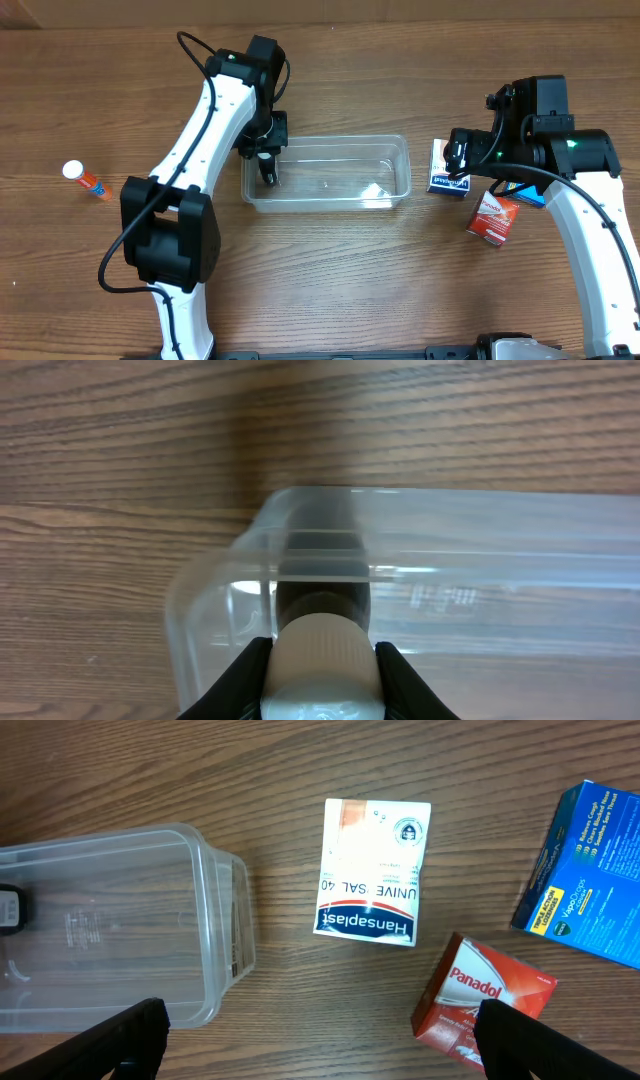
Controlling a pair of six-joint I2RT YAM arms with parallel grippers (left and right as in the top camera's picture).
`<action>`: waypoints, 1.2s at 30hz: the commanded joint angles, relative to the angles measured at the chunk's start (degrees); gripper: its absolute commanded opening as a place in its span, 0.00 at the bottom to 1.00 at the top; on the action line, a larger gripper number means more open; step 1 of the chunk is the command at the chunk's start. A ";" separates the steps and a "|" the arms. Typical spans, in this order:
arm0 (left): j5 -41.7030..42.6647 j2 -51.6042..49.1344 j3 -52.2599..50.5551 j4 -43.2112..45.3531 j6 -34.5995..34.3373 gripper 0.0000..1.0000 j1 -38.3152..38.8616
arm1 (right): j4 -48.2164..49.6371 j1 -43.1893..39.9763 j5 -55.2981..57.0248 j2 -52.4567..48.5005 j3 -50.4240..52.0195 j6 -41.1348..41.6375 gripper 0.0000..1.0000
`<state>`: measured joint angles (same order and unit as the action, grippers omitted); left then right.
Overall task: Pack container
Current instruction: 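Lower the dark bottle into the container's left end and release, then move left gripper to the orange tube and grasp it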
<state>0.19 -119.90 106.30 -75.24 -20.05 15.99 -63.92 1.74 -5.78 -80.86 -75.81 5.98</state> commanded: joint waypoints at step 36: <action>-5.03 21.49 -0.02 -7.17 0.42 1.00 -44.06 | 0.39 -0.26 -0.35 0.09 -1.42 0.24 1.00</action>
<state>-6.00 -94.11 107.57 -82.89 -19.97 -23.24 -63.83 1.74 -5.78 -80.86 -75.81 6.02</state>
